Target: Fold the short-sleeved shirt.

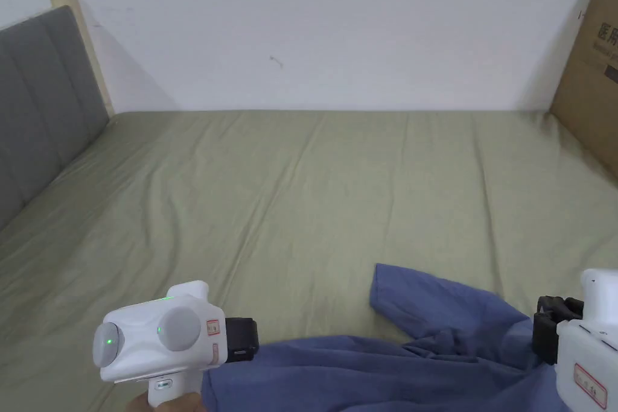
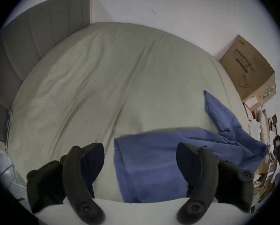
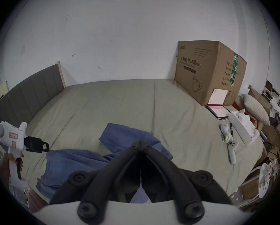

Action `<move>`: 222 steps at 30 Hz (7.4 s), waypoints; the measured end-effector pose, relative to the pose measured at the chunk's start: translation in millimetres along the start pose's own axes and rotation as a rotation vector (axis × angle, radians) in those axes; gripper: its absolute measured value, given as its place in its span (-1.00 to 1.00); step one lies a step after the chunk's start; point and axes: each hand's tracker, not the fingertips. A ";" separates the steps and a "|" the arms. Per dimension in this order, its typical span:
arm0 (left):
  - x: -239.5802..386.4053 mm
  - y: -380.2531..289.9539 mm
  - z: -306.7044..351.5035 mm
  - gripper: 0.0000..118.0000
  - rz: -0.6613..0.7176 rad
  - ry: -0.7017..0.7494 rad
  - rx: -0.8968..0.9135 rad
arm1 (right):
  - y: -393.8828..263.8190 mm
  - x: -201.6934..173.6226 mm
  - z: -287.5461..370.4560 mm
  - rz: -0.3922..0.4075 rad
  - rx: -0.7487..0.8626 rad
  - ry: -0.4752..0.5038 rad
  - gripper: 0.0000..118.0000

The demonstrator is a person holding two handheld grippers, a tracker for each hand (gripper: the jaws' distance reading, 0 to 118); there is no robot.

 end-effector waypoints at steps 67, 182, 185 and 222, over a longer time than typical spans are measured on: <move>100.6 215.8 256.3 -0.95 -0.299 0.131 0.645 | 314.8 120.5 -43.7 -0.167 0.067 0.146 -0.89; -43.4 179.6 -145.9 0.40 -0.019 0.078 -0.046 | -52.2 4.9 -96.1 -0.057 -0.376 0.143 -1.00; -43.5 182.0 -147.1 0.40 -0.006 0.066 -0.037 | -53.6 11.2 -99.5 -0.086 -0.387 0.140 -1.00; -17.2 150.8 -60.7 -0.95 -0.195 0.095 0.065 | 28.2 116.4 -327.4 -0.120 -0.605 0.101 -0.14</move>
